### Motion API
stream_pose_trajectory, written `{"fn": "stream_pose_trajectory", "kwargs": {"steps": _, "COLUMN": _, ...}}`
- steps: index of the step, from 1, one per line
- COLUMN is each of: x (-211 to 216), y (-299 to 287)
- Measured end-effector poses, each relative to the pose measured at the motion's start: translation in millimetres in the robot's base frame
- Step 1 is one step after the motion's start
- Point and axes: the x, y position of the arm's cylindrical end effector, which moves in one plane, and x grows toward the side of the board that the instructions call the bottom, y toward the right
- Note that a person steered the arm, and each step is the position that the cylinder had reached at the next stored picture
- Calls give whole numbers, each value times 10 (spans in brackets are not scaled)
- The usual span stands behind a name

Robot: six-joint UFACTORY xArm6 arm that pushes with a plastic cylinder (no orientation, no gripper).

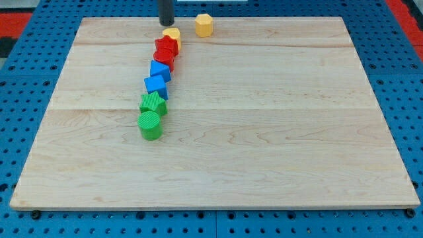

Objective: Push the red star along with the red circle right and down a bit

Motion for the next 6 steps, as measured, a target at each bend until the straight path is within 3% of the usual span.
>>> {"fn": "stream_pose_trajectory", "kwargs": {"steps": 2, "x": 657, "y": -123}}
{"fn": "stream_pose_trajectory", "kwargs": {"steps": 4, "x": 1275, "y": 174}}
{"fn": "stream_pose_trajectory", "kwargs": {"steps": 6, "x": 1043, "y": 219}}
